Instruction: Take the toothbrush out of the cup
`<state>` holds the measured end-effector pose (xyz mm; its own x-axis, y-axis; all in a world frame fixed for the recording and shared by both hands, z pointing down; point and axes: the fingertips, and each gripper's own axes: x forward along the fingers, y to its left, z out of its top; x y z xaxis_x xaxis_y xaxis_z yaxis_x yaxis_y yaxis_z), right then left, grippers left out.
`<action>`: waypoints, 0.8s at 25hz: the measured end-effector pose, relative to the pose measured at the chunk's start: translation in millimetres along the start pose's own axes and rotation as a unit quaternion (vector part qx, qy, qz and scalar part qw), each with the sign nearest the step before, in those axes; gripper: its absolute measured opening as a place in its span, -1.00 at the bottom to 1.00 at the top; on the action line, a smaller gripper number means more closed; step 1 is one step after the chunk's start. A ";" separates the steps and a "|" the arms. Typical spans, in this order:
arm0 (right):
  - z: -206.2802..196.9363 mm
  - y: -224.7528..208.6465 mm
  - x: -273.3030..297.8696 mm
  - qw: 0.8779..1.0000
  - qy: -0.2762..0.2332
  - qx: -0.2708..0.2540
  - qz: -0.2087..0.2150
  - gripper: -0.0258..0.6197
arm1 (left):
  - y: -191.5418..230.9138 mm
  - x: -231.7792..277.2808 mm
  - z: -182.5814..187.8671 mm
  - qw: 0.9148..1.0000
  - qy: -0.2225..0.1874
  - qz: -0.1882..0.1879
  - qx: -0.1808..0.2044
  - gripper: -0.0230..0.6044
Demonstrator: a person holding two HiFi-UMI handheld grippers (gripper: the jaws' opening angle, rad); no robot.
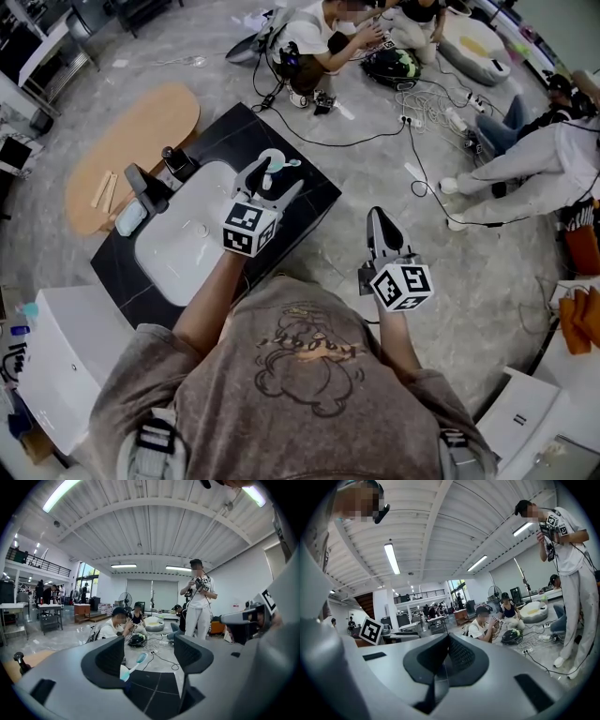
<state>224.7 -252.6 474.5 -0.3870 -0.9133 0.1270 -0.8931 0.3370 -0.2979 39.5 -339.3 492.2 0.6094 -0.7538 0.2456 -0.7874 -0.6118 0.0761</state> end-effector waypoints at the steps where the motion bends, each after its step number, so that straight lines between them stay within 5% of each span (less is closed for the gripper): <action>1: 0.0 -1.4 -0.2 1.000 0.000 0.001 -0.001 -0.91 | 2.8 4.4 -4.2 1.000 0.006 0.003 0.004 0.12; 12: -6.1 -11.5 2.3 1.000 0.008 0.011 -0.009 -0.91 | 33.2 50.6 -64.3 0.997 0.079 0.022 0.011 0.12; 20: -10.0 -14.1 4.0 1.000 0.014 0.014 -0.007 -0.92 | 37.2 74.6 -94.7 0.989 0.131 0.021 0.059 0.12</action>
<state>233.5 -258.8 488.6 -0.3804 -0.9114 0.1571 -0.8920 0.3167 -0.3225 46.8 -395.6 604.9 0.5193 -0.7003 0.4899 -0.7858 -0.6166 -0.0485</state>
